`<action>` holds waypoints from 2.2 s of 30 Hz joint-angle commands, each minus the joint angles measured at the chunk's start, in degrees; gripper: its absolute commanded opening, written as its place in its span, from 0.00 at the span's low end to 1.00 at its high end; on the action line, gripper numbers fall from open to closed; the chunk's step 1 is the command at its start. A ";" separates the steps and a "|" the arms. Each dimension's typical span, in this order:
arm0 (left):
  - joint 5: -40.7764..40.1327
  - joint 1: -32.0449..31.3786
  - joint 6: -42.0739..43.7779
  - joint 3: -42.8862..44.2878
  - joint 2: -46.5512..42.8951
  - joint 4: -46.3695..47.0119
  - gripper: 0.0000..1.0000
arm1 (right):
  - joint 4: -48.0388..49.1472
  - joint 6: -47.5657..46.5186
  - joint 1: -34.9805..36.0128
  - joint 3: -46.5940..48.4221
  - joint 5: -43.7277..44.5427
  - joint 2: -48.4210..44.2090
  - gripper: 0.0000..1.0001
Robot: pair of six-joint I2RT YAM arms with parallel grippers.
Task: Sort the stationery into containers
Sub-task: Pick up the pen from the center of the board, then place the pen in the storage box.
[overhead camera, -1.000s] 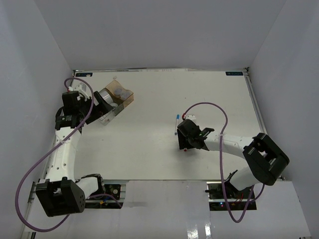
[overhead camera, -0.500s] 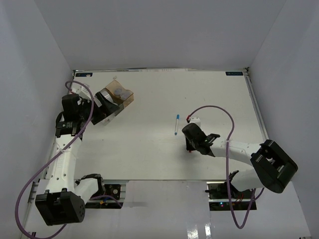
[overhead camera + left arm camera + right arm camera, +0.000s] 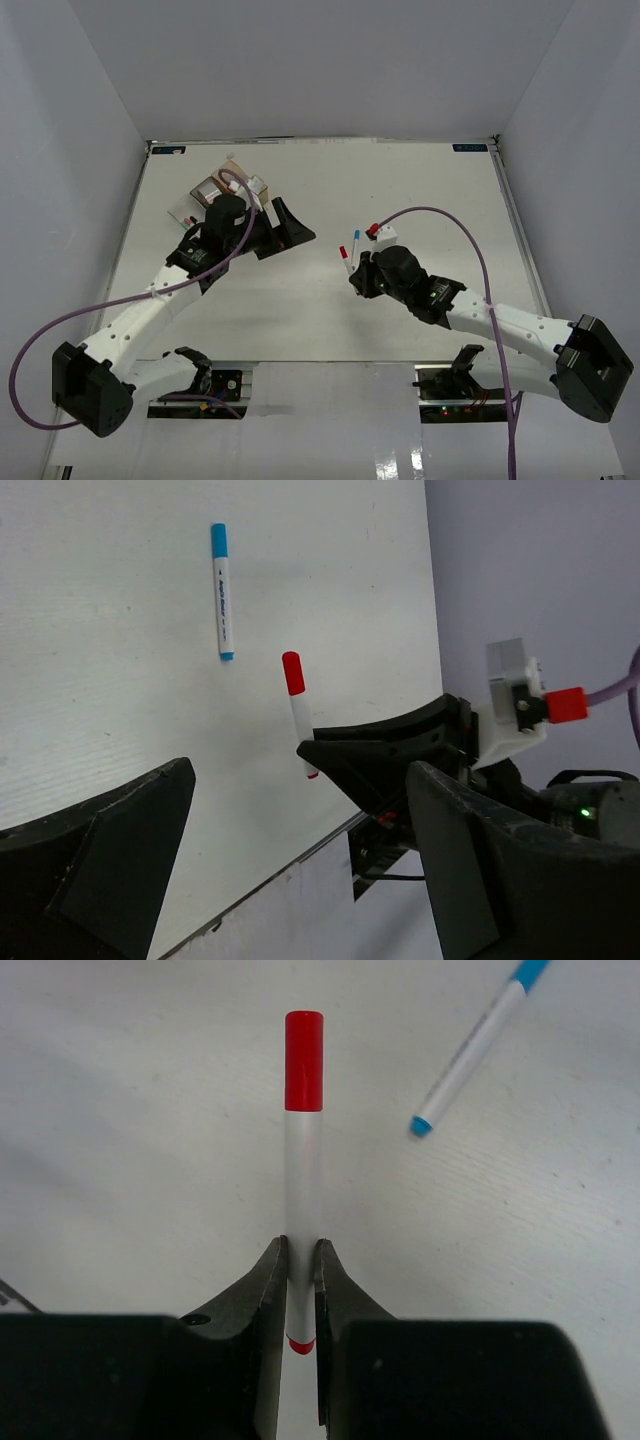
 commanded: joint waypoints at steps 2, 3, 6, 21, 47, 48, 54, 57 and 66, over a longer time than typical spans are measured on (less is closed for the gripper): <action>-11.44 -8.27 -4.51 2.19 4.69 5.81 0.97 | 9.60 0.10 0.31 2.36 -4.88 -3.16 0.08; -12.69 -11.07 -4.61 2.72 5.75 6.08 0.97 | 10.22 0.37 0.31 2.36 -5.15 -3.25 0.08; -16.30 -14.60 -4.96 4.91 9.62 6.43 0.96 | 11.71 1.42 0.39 2.62 -6.02 -3.70 0.08; -21.05 -20.33 -6.36 8.35 18.50 7.84 0.66 | 13.91 3.01 0.40 1.66 -6.20 -4.93 0.09; -22.46 -5.76 0.84 8.88 15.97 -2.61 0.13 | 6.54 -0.15 0.31 -0.10 1.17 -6.51 0.87; -22.46 -1.56 1.63 8.79 15.26 -3.32 0.13 | 5.92 -0.85 0.39 -0.27 1.53 -6.68 0.90; -20.97 14.97 8.30 11.25 13.50 -8.59 0.13 | 2.93 -2.44 0.31 -0.98 3.81 -7.21 0.95; -20.09 21.65 11.20 13.27 14.90 -10.00 0.13 | 2.40 -3.23 0.31 -1.68 4.43 -7.21 0.90; -15.25 36.70 12.45 20.82 25.44 -10.09 0.15 | -0.33 -4.81 0.22 -2.29 6.72 -6.95 0.90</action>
